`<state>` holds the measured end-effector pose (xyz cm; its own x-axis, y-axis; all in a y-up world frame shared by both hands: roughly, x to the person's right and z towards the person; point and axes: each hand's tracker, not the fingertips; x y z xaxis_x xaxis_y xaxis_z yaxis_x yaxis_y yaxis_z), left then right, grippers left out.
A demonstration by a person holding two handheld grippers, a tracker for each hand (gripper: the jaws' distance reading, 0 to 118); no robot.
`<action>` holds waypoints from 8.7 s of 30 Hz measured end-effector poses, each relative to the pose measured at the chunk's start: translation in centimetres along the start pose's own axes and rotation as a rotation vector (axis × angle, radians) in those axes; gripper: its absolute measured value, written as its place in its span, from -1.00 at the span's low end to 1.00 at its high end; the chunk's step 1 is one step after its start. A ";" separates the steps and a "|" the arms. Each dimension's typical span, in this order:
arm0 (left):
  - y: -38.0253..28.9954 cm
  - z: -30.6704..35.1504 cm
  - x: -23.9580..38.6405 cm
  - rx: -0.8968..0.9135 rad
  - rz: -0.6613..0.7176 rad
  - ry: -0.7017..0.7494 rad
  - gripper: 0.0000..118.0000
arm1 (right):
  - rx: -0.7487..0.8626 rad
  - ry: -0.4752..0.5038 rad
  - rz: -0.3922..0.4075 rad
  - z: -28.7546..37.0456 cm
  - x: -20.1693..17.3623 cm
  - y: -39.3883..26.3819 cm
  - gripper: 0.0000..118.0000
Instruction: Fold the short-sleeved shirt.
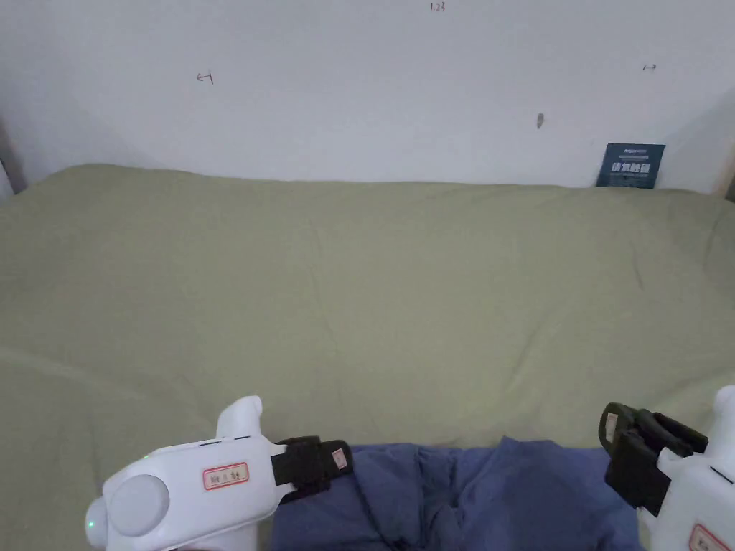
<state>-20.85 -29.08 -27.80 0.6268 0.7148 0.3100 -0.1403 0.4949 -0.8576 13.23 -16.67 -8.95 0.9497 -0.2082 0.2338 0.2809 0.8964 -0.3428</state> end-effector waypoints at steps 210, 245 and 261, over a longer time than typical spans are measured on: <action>7.7 16.1 6.6 0.504 -0.428 0.657 -0.18 | -0.075 0.251 0.122 -8.4 -0.9 3.3 -0.97; -1.6 8.7 13.6 0.648 -0.535 0.713 -1.00 | 0.180 -0.146 0.256 -4.3 -2.2 0.3 -0.97; -1.9 8.8 13.6 0.645 -0.525 0.698 -1.00 | 0.187 -0.150 0.247 -3.8 -1.9 0.6 -0.97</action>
<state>-18.84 -15.98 -18.34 0.9951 0.0006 0.0988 0.0238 0.9691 -0.2454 12.09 -17.25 -13.02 0.9512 0.0715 0.3001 0.0015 0.9717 -0.2360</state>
